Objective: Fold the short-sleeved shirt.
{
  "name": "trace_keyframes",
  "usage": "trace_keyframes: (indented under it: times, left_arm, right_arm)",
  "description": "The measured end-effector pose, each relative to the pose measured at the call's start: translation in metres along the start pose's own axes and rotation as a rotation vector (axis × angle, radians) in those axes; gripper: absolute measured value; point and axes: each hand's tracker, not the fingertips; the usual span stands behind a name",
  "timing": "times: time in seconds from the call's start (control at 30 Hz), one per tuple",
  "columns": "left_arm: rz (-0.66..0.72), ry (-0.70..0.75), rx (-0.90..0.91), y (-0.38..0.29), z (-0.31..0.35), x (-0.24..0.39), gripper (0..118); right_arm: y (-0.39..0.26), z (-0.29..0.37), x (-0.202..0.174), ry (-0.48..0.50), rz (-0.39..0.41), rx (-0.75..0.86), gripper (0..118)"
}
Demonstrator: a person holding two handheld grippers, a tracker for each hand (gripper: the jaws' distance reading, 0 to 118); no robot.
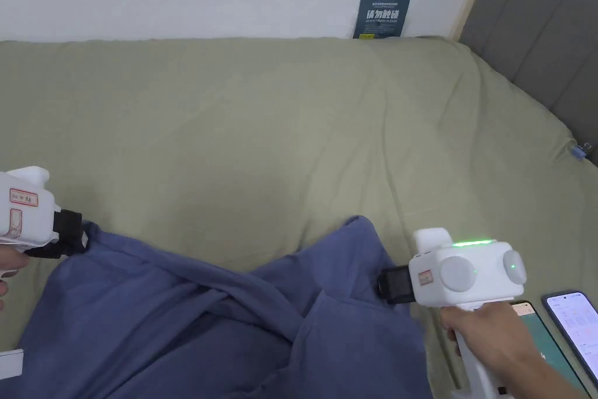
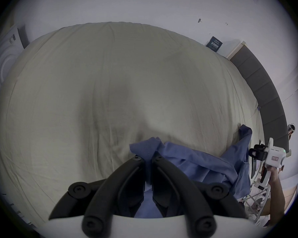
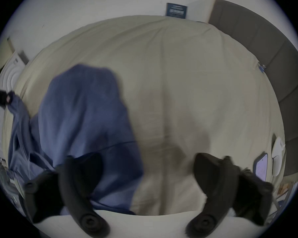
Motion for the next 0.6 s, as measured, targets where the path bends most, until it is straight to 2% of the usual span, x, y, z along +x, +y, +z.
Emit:
trace_keyframes:
  times: [0.03,0.07,0.1,0.13,0.17,0.2,0.23,0.27,0.33,0.4,0.47,0.6]
  left_arm:
    - [0.001,-0.001,0.002,-0.001,0.002,0.004,7]
    - [0.000,-0.002,0.005,-0.002,0.002,0.006,7]
    - [-0.003,0.000,0.007,-0.003,0.002,0.008,7]
    - [-0.006,0.002,0.011,-0.004,0.002,0.010,7]
    - [-0.010,0.005,0.013,-0.005,0.004,0.014,7]
    - [-0.012,0.009,0.018,-0.007,0.005,0.017,7]
    - [-0.009,0.007,0.022,-0.008,0.006,0.018,7]
    - [-0.002,0.001,0.030,-0.011,0.008,0.019,7]
    - [0.008,-0.003,0.057,-0.010,0.011,0.014,7]
    - [0.022,-0.007,0.107,-0.015,0.025,0.013,7]
    - [0.032,-0.038,0.141,-0.017,0.046,0.011,7]
    - [0.037,-0.050,0.243,-0.025,0.098,0.015,7]
  right_arm:
    - [-0.006,-0.001,-0.007,0.003,0.008,0.001,88]
    - [-0.006,-0.003,-0.008,-0.032,0.011,0.058,84]
    - [-0.009,0.000,-0.009,-0.011,0.008,0.053,73]
    - [-0.010,0.003,-0.010,0.048,-0.012,0.057,47]
    - [-0.012,0.007,-0.015,0.029,-0.012,0.056,26]
    - [-0.010,0.024,-0.022,-0.005,0.028,0.056,5]
    - [-0.010,0.026,-0.024,0.023,0.054,0.047,2]
    - [-0.010,0.029,-0.025,0.039,0.042,0.044,2]
    - [-0.004,0.040,-0.021,0.142,-0.019,0.042,2]
    - [0.005,0.064,-0.019,0.142,-0.051,0.128,2]
    - [0.023,0.085,-0.006,0.198,-0.093,0.187,2]
    - [0.055,0.155,0.000,0.257,-0.129,0.293,2]
